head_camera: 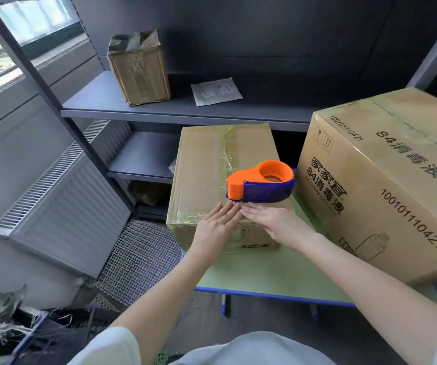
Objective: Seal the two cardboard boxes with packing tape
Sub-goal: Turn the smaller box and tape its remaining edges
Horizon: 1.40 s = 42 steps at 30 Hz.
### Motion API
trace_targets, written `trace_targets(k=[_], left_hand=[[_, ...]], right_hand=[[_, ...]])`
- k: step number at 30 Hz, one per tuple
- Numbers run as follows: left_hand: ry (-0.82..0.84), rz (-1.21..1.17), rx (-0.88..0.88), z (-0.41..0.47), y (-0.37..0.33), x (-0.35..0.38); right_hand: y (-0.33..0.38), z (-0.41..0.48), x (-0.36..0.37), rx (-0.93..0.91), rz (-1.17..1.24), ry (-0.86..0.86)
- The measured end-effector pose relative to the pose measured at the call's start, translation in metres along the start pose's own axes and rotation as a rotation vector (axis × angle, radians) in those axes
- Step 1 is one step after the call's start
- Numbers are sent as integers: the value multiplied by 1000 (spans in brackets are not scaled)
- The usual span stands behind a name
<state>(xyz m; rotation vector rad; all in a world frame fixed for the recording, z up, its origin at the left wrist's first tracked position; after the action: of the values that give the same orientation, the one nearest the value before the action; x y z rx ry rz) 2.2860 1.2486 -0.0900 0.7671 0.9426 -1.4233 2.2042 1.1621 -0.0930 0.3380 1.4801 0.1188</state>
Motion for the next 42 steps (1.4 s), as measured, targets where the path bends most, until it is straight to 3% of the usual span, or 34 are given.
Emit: trace_targets(k=[6, 11, 17, 25, 31, 42], left_hand=[[-121, -4, 3, 6, -8, -6], [-171, -52, 98, 30, -39, -4], [-101, -96, 177, 50, -66, 17], [-104, -199, 92, 57, -70, 19], [-119, -256, 69, 58, -71, 24], [-138, -136, 84, 52, -80, 37]], right_hand=[[-11, -13, -11, 65, 40, -38], [-29, -48, -52, 117, -82, -345], [-64, -65, -35, 386, -70, -182], [-76, -56, -20, 368, 16, 8], [-77, -54, -19, 323, 61, 53], [-66, -32, -37, 280, -179, 133]])
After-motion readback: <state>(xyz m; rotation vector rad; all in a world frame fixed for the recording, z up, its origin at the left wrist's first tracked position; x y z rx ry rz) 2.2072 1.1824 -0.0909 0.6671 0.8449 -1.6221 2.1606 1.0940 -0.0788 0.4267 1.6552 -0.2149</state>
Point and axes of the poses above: each hand's wrist, its own z-axis towards the middle knuckle, its own x-axis out of the palm, y = z × x, the point moved 7 cm from there along z, towards the middle knuckle, and after that the axes turned 3 degrees about -x, right-handed, at the moved point
